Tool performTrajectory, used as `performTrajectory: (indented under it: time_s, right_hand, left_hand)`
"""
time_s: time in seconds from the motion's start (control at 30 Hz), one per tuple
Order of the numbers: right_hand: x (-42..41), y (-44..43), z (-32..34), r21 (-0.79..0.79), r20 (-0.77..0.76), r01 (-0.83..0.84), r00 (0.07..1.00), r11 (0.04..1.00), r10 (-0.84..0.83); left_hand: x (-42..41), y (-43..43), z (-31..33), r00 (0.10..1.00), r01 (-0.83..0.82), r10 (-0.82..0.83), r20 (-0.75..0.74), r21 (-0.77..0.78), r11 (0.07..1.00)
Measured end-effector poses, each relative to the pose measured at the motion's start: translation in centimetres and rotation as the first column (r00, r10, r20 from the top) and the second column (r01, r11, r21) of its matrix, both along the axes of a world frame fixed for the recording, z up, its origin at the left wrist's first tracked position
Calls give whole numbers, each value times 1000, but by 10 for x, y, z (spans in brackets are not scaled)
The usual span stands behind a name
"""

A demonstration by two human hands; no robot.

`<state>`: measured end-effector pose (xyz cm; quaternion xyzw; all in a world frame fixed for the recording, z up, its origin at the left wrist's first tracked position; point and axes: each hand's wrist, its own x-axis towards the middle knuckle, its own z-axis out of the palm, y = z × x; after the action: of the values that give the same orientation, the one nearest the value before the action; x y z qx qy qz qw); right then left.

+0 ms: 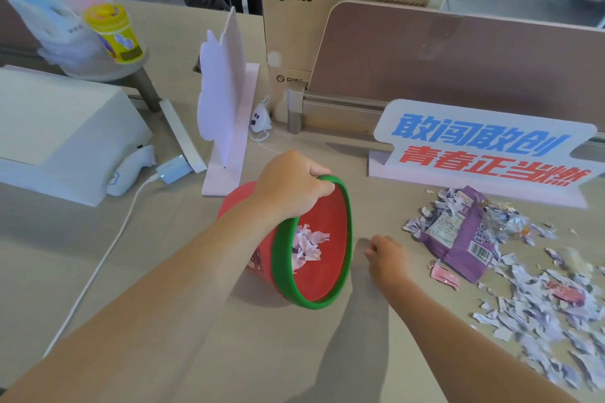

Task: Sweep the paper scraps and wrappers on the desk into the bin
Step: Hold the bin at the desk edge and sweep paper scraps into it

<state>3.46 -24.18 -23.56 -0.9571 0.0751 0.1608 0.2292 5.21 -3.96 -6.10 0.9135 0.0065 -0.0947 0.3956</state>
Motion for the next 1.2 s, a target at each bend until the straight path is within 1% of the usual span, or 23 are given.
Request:
performTrajectory:
  time_s: [0.03, 0.1, 0.17, 0.2, 0.23, 0.3, 0.37, 0.43, 0.5, 0.6, 0.7, 0.8, 0.87, 0.93, 1.03, 1.07, 1.13, 1.17, 1.2]
  right_hand:
    - [2, -2, -1, -13, -11, -22, 1000, 1000, 22]
    - [3, -2, 8, 26, -39, 29, 999, 999, -28]
    - [1, -3, 23, 162, 7, 190, 981, 968, -194]
    - [-3, 0, 34, 244, 66, 245, 961, 938, -268]
    - [-8, 4, 47, 319, 134, 249, 943, 914, -304]
    - [-16, 20, 76, 421, 221, 142, 942, 896, -253]
    - [-22, 36, 97, 467, 216, 26, 966, 884, -143]
    - [-29, 40, 110, 502, 173, -28, 983, 864, -68]
    - [-39, 33, 119, 510, 144, -28, 988, 860, -53]
    - [-65, -1, 121, 516, 183, 41, 970, 856, -157]
    - [-101, -53, 111, 422, 232, 212, 915, 882, -331]
    - [-141, -102, 89, 265, 169, 390, 882, 882, -441]
    - [-166, -124, 72, 203, 133, 460, 862, 865, -490]
    - [-189, -135, 58, 179, 128, 498, 843, 849, -522]
    - [-208, -136, 40, 188, 163, 511, 826, 839, -540]
    - [-210, -133, 33, 146, 154, 501, 841, 853, -519]
    - [-208, -124, 17, -52, 121, 417, 905, 907, -409]
    - [-205, -119, 9, -126, 116, 360, 931, 924, -347]
    - [-202, -116, 1, -161, 128, 312, 947, 936, -294]
  left_hand:
    - [0, 2, 0, 1000, -6, 6, 7, -5, 1000]
    - [-2, 5, 0, 1000, -23, 24, 16, -19, 1000]
    - [-3, 8, 0, 999, -36, 37, 27, -19, 999]
    - [-4, 8, 0, 999, -39, 39, 30, -13, 999]
    - [-5, 8, -1, 999, -37, 38, 31, -8, 999]
    - [-7, 7, 0, 999, -27, 27, 30, -1, 1000]
    - [-10, 2, 0, 1000, -5, 4, 25, 17, 1000]
    - [-12, -8, 0, 999, 32, -34, 27, 49, 998]
    - [-13, -22, -1, 997, 69, -70, 28, 56, 996]
    - [-17, -49, 0, 994, 105, -105, 15, 19, 994]
    - [-22, -77, 0, 990, 143, -143, 12, 6, 990]
    - [-31, -105, -2, 980, 196, -197, 27, 36, 980]
    - [-40, -121, -4, 974, 222, -225, 35, 73, 972]
    - [-48, -135, -6, 965, 254, -260, 41, 118, 960]
    - [-58, -150, -9, 950, 297, -310, 36, 191, 935]
    - [-60, -154, -10, 947, 307, -320, 34, 208, 929]
    - [-63, -158, -12, 944, 312, -327, 34, 229, 922]
    - [-65, -161, -12, 944, 312, -329, 35, 237, 920]
    - [-65, -163, -12, 943, 312, -330, 38, 244, 918]
